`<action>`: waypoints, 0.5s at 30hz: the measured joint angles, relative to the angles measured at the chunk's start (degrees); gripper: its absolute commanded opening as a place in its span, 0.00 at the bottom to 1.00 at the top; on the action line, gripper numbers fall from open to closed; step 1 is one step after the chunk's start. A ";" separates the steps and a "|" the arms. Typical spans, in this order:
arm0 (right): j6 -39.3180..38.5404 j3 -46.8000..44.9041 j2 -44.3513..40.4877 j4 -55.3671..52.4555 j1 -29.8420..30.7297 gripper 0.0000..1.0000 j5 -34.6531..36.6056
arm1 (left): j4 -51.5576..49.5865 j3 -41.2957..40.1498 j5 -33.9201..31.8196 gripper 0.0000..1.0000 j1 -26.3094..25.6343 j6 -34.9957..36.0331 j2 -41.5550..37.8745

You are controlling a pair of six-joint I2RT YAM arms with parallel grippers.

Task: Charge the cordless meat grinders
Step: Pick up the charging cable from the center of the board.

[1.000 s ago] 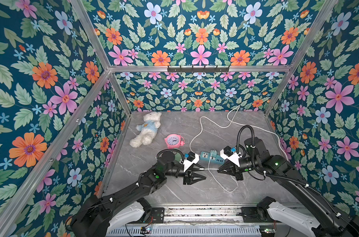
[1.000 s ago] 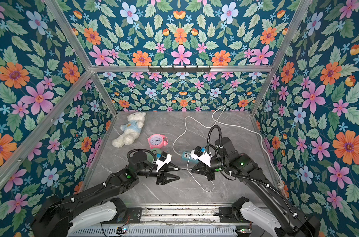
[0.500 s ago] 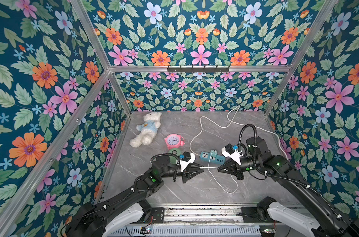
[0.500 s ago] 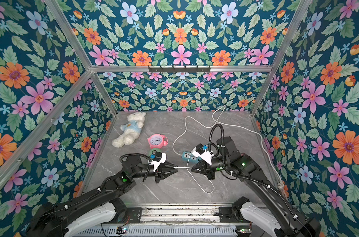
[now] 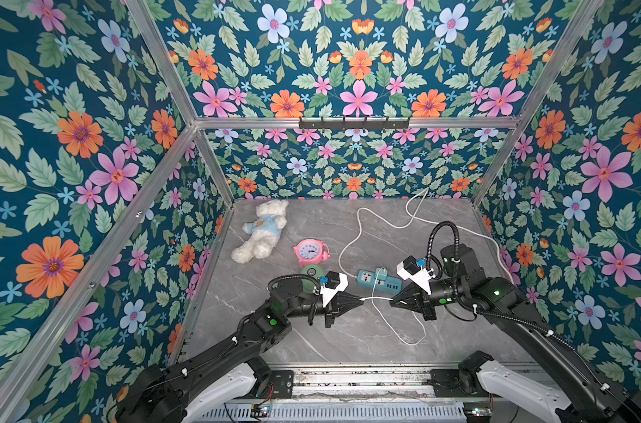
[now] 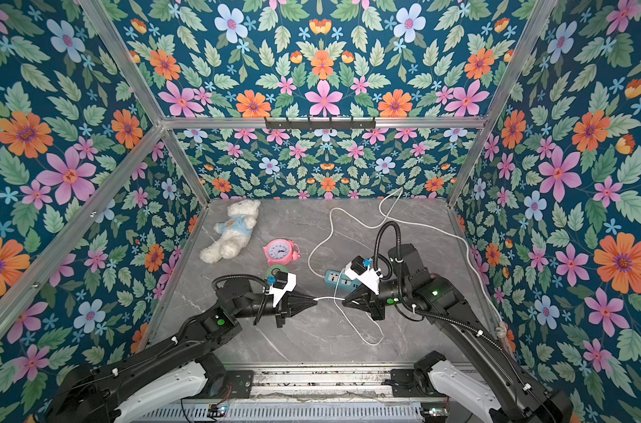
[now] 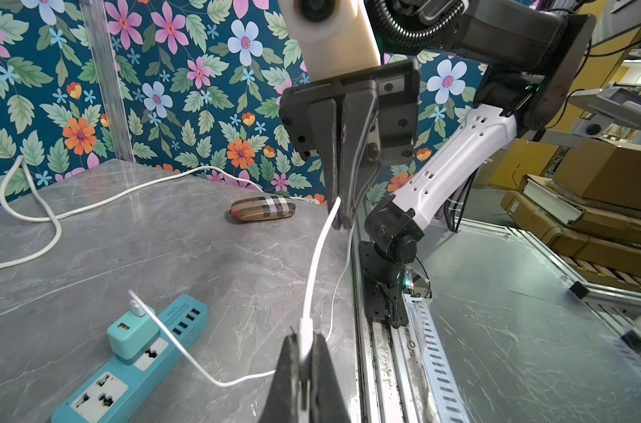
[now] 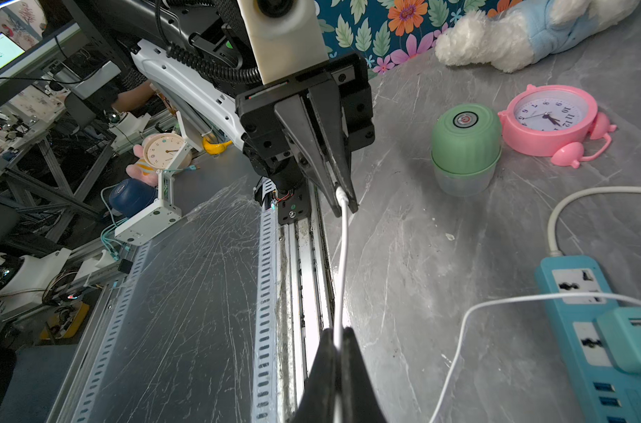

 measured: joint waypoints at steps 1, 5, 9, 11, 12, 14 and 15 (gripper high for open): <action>-0.07 0.02 0.15 -0.17 0.02 0.29 0.22 | -0.26 0.37 0.13 0.00 0.04 0.17 0.15; -1.01 0.72 1.29 -0.33 1.99 0.47 2.40 | -2.60 2.40 1.44 0.00 0.15 1.77 1.36; -1.55 2.49 4.59 1.77 4.48 0.46 3.10 | -6.60 5.14 3.04 0.00 0.13 4.50 2.97; -1.97 3.50 6.75 2.67 5.05 0.41 2.91 | -8.46 6.38 4.02 0.00 0.13 5.86 3.93; -2.25 3.93 7.72 3.17 5.46 0.36 2.60 | -9.29 6.91 4.46 0.00 0.15 6.32 4.42; -2.62 4.59 9.25 3.65 6.19 0.28 2.03 | -10.45 7.56 5.27 0.00 0.15 7.26 5.14; -2.78 4.76 9.84 3.67 6.25 0.22 1.77 | -10.84 7.80 5.66 0.00 0.15 7.45 5.51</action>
